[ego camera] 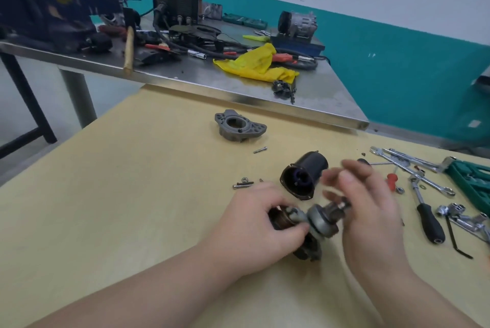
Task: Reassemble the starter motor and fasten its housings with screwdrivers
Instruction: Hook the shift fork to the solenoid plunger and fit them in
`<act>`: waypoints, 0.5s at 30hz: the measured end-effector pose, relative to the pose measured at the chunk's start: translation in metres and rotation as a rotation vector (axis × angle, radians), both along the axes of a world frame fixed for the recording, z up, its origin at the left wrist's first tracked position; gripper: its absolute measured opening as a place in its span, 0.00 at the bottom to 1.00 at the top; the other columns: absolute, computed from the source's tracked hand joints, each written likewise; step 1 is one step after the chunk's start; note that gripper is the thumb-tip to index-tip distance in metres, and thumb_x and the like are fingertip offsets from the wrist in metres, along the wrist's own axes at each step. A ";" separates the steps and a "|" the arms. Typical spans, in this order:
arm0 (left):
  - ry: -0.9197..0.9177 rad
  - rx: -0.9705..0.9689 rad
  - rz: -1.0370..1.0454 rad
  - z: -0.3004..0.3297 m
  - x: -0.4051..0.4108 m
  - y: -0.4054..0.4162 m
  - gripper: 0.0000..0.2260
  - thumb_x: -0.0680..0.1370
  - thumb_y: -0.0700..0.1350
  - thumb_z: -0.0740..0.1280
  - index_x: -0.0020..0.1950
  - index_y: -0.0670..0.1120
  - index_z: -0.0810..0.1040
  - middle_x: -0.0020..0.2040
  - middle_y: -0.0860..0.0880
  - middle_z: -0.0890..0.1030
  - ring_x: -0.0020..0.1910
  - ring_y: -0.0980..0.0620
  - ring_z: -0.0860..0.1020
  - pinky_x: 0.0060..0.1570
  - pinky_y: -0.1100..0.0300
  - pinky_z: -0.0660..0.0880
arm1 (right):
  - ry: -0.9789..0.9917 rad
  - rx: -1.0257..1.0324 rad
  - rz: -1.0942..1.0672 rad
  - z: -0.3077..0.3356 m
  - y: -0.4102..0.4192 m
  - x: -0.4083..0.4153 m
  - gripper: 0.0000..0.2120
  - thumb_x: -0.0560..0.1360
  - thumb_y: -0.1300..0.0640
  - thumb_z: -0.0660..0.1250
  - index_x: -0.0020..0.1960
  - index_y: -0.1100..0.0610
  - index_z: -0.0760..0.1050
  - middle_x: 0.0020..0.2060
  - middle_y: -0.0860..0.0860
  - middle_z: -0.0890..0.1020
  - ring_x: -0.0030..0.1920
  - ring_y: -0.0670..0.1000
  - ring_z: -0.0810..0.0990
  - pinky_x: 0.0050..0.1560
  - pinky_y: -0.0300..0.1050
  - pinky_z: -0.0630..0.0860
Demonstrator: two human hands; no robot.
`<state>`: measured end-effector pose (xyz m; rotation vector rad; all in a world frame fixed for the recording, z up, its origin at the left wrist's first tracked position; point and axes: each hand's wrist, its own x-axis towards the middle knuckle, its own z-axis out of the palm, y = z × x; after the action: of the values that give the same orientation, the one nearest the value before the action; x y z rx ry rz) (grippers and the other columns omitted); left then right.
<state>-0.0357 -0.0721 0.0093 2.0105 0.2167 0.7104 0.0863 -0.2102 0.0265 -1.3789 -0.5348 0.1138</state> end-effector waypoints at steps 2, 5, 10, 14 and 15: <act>0.015 0.065 -0.032 0.000 0.001 -0.002 0.06 0.70 0.48 0.77 0.45 0.49 0.86 0.43 0.56 0.82 0.46 0.58 0.81 0.49 0.61 0.78 | -0.070 0.040 -0.082 0.023 0.008 0.011 0.11 0.73 0.45 0.71 0.55 0.46 0.82 0.51 0.51 0.87 0.56 0.53 0.86 0.59 0.55 0.79; 0.078 0.046 -0.022 0.003 0.003 -0.001 0.07 0.70 0.51 0.74 0.46 0.51 0.86 0.44 0.58 0.81 0.48 0.61 0.79 0.49 0.66 0.76 | -0.281 -0.124 -0.158 0.067 0.028 0.029 0.06 0.77 0.50 0.71 0.52 0.47 0.82 0.48 0.45 0.87 0.51 0.44 0.85 0.53 0.40 0.79; 0.179 -0.039 -0.016 0.005 0.008 0.006 0.08 0.70 0.52 0.73 0.48 0.53 0.85 0.46 0.59 0.82 0.49 0.61 0.79 0.49 0.62 0.78 | -0.651 -0.756 -0.013 0.128 0.097 0.047 0.05 0.77 0.47 0.70 0.52 0.43 0.82 0.47 0.37 0.84 0.50 0.38 0.81 0.44 0.35 0.73; 0.164 0.047 -0.042 0.007 0.006 0.002 0.06 0.73 0.50 0.74 0.49 0.52 0.84 0.45 0.58 0.78 0.47 0.60 0.77 0.47 0.65 0.75 | -0.828 -1.178 0.189 0.123 0.179 0.050 0.17 0.79 0.44 0.70 0.66 0.46 0.78 0.58 0.46 0.82 0.57 0.51 0.80 0.55 0.48 0.80; 0.146 0.082 -0.042 0.007 0.005 0.001 0.05 0.74 0.49 0.74 0.49 0.51 0.84 0.44 0.58 0.77 0.46 0.59 0.76 0.47 0.65 0.74 | -0.853 -1.277 0.234 0.116 0.198 0.052 0.21 0.79 0.43 0.71 0.70 0.48 0.76 0.61 0.48 0.81 0.59 0.53 0.80 0.58 0.51 0.81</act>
<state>-0.0306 -0.0710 0.0163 2.1418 0.2334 0.5539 0.1383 -0.0121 0.1420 -2.6164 -1.4914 0.0408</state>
